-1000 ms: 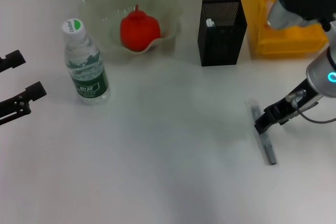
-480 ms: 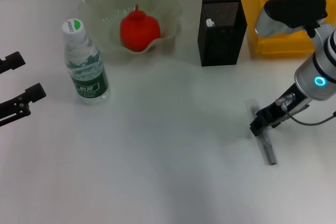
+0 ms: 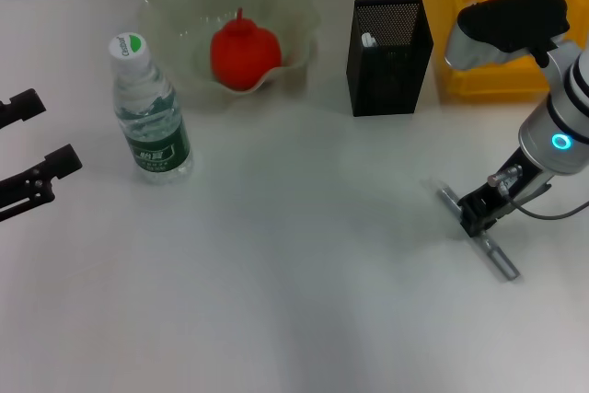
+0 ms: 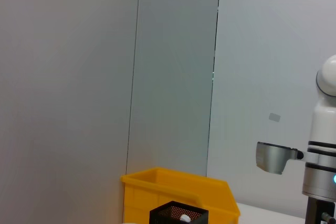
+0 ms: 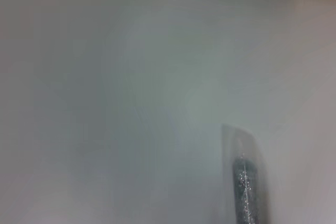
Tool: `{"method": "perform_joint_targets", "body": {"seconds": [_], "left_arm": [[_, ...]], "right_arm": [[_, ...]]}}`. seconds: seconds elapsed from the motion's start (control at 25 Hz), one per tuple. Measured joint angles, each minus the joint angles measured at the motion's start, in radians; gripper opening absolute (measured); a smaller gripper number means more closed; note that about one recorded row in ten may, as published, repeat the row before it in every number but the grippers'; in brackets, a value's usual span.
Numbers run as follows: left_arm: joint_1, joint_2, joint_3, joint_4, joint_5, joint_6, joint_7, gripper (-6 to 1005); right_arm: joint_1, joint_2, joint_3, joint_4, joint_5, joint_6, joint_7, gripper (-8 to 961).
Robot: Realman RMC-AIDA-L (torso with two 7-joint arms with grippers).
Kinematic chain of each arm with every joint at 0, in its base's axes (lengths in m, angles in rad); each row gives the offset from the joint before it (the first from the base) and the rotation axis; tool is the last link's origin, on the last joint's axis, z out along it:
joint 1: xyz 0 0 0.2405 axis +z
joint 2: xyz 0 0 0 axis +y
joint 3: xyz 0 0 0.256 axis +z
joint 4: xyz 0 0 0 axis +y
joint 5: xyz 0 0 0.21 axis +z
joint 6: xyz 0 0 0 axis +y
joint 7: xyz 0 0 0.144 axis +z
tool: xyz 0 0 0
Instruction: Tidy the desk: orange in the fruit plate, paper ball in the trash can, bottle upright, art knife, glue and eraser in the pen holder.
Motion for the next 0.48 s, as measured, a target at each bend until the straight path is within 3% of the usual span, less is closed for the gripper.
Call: {"method": "perform_joint_targets", "body": {"seconds": [0.24,0.4,0.48], "left_arm": [[-0.004,0.000,0.000,-0.003,0.001,-0.003,0.001,813],[-0.005,0.000,0.000,-0.006,0.002,-0.006,0.001,813],[-0.005,0.000,-0.001,-0.007,0.002,-0.007,0.001,813]], "right_arm": [[0.013,-0.002,0.001,0.000,-0.003,-0.003,0.000,119],[0.013,-0.002,0.009,-0.043,-0.006,-0.027,0.000,118],[0.007,-0.003,0.020,-0.136,-0.007,-0.063,-0.002,117]]}}
